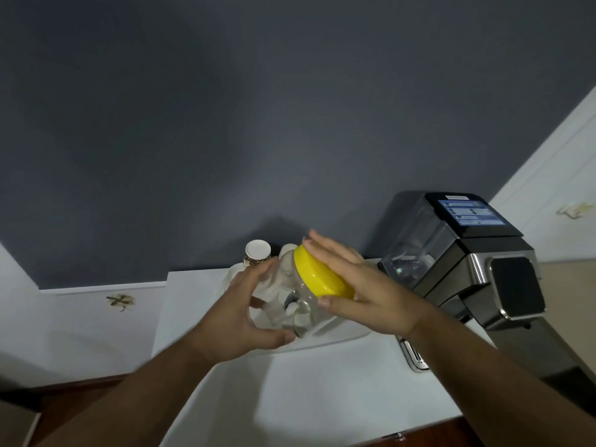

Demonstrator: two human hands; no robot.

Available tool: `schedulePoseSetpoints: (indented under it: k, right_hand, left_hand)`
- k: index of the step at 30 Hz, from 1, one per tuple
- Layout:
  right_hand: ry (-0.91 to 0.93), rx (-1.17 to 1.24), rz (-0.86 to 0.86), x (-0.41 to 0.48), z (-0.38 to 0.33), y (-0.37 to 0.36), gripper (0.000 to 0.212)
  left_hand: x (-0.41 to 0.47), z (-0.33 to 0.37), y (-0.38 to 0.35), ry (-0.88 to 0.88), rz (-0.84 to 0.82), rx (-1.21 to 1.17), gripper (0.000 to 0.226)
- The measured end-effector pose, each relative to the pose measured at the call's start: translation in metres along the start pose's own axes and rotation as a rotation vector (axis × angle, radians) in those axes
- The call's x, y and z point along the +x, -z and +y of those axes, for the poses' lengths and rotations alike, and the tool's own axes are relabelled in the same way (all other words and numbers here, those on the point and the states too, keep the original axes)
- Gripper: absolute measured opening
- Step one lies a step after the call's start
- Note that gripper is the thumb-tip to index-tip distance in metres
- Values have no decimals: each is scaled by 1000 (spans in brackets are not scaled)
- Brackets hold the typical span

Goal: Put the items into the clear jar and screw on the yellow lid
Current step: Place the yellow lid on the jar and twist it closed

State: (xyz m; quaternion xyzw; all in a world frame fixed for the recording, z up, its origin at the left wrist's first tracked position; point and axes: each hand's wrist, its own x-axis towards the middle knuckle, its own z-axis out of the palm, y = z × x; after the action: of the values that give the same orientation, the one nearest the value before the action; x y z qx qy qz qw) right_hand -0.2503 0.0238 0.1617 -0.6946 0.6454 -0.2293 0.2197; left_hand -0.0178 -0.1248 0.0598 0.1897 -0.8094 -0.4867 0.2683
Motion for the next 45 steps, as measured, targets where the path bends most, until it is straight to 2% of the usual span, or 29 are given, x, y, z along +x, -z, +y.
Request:
schedulePoseSetpoints:
  k: [2, 4, 6, 7, 8, 11, 12, 13, 15, 17, 18, 21, 23, 24, 26, 28, 29, 30, 32, 34, 37, 39, 42, 45]
  right_hand:
    - [-51, 51, 95, 3, -6, -11, 82]
    - [-253, 83, 225, 18, -21, -29, 92]
    - [-438, 28, 151, 25, -29, -32, 119]
    - [-442, -16, 93, 23, -26, -29, 124]
    - [-375, -27, 62, 19, -22, -24, 119]
    - [-46, 12, 36, 0, -3, -9, 80]
    - [2, 28, 62, -3, 0, -10, 75]
    - [5, 42, 111, -1, 1, -16, 73]
    - [-161, 61, 240, 11, -6, -28, 74]
    - [-332, 79, 230, 20, -17, -27, 95]
    - [-310, 83, 197, 19, -17, -24, 100]
    - [-26, 93, 140, 5, -10, -9, 77]
    - [22, 96, 124, 3, -9, -7, 71]
    - [-15, 109, 161, 6, -12, -11, 68]
    - [-210, 105, 263, 18, -24, -20, 63]
    - [-397, 39, 189, 25, -30, -17, 87]
    - [-411, 24, 128, 24, -29, -13, 97]
    - [-380, 54, 80, 19, -26, -8, 99]
    - [-269, 180, -16, 5, -20, 6, 86]
    - [-235, 230, -34, -5, -15, 10, 82]
    - [-371, -7, 111, 3, -20, 7, 101]
    - [-340, -100, 162, 3, -22, 7, 104]
    - [-149, 188, 67, -7, -17, 11, 83]
    - [-162, 278, 53, -8, -7, 6, 89]
  left_hand:
    - [3, 3, -3, -1, 6, -10, 115]
    - [4, 6, -5, -8, 25, 13, 115]
    - [3, 3, -5, -3, 11, 48, 116]
    - [0, 0, -4, 3, -1, 59, 116]
    - [-2, -2, -2, 7, -9, 61, 117]
    - [-5, -4, -1, 2, -22, 27, 117]
    - [-4, -3, -2, 6, -26, 19, 117]
    - [-2, -2, -4, 5, -24, 14, 117]
    - [0, 1, -7, 3, -7, 32, 118]
    - [0, 1, -6, 8, 2, 66, 119]
    - [-1, 0, -5, 10, -1, 67, 119]
    - [-2, 1, -4, -18, -11, 34, 120]
    - [-1, 3, -8, -14, -14, 14, 120]
    - [0, 4, -10, -10, -5, 8, 120]
    - [0, 3, -12, -9, 20, 23, 121]
    - [-2, -3, -12, -11, 15, 50, 122]
    - [-4, -6, -11, -9, 12, 47, 122]
    - [-6, -8, -10, -4, 17, 33, 120]
    - [-7, -12, -6, 10, 44, -12, 118]
    - [-8, -14, -3, 36, 59, -41, 119]
    - [-8, -14, -2, 53, 48, -3, 121]
    - [-10, -14, -4, 51, 33, 0, 121]
    - [-9, -10, -4, 46, 26, -31, 120]
    - [-6, -6, -5, 44, 15, -56, 117]
